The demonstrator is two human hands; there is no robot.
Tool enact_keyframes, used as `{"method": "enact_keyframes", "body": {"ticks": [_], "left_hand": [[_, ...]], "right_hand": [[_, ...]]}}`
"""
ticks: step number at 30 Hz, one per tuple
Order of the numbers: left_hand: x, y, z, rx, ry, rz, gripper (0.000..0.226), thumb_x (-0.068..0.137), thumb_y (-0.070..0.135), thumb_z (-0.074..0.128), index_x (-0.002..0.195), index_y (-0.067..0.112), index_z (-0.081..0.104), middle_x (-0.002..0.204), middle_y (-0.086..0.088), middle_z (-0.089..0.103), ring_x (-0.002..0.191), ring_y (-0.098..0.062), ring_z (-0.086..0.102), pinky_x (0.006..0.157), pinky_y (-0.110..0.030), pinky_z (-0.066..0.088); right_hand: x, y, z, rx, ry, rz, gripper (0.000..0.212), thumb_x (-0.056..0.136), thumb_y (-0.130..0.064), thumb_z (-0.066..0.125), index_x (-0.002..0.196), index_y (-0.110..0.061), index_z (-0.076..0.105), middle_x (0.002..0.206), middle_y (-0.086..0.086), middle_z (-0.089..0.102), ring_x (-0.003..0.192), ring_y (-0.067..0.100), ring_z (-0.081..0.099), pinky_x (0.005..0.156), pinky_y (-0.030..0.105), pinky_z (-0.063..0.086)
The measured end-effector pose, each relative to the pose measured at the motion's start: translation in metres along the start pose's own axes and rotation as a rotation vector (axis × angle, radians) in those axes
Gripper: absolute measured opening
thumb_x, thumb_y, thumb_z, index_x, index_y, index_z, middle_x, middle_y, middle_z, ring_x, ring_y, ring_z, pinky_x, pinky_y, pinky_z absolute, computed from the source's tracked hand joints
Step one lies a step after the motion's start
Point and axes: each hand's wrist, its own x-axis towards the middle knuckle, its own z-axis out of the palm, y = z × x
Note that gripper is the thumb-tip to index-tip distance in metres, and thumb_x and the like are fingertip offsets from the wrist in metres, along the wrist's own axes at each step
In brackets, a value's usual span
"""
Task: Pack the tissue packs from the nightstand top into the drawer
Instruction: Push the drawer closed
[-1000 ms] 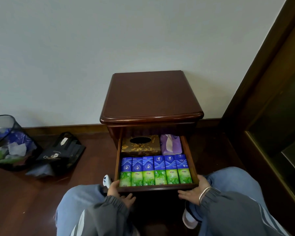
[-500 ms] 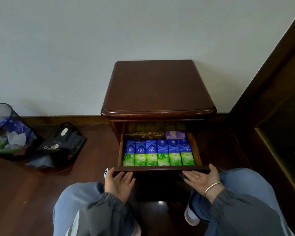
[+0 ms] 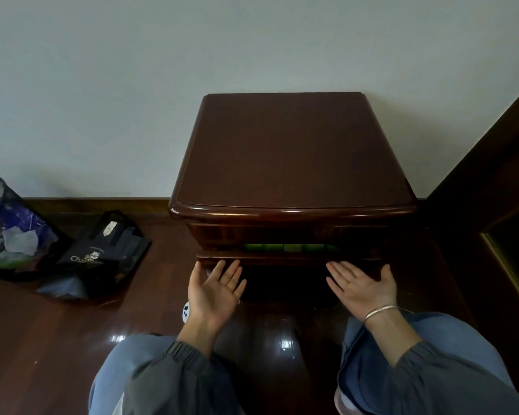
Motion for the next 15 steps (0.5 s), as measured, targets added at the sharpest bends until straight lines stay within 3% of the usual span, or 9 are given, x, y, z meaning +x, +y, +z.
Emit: {"method": "enact_keyframes", "body": {"ticks": [7, 12, 15], "left_hand": [[0.027, 0.011, 0.001, 0.049, -0.059, 0.015, 0.062, 0.093, 0.060, 0.036, 0.139, 0.020, 0.046, 0.136, -0.007, 0.056, 0.125, -0.027, 0.048, 0.103, -0.046, 0.035], [0.015, 0.011, 0.016, 0.480, 0.065, -0.026, 0.048, 0.101, 0.037, 0.034, 0.143, 0.014, 0.042, 0.141, -0.009, 0.051, 0.129, -0.026, 0.047, 0.103, -0.038, 0.034], [-0.016, 0.024, 0.016, 0.767, 0.150, 0.136, 0.035, 0.100, 0.020, 0.044, 0.131, 0.006, 0.053, 0.130, -0.014, 0.060, 0.116, -0.026, 0.058, 0.101, -0.036, 0.042]], "right_hand": [[0.020, -0.004, 0.014, -0.003, 0.001, -0.017, 0.084, 0.088, -0.069, 0.022, 0.143, -0.007, 0.032, 0.148, 0.016, 0.037, 0.140, 0.028, 0.030, 0.113, 0.047, 0.019], [-0.006, 0.005, 0.034, -0.277, 0.141, 0.103, 0.054, 0.098, -0.043, 0.026, 0.137, -0.009, 0.043, 0.142, 0.010, 0.048, 0.134, 0.022, 0.040, 0.110, 0.038, 0.025], [-0.053, 0.005, 0.061, -0.372, 0.059, 0.156, 0.036, 0.092, -0.019, 0.040, 0.122, -0.009, 0.058, 0.109, 0.008, 0.068, 0.102, 0.018, 0.061, 0.096, 0.030, 0.039]]}}
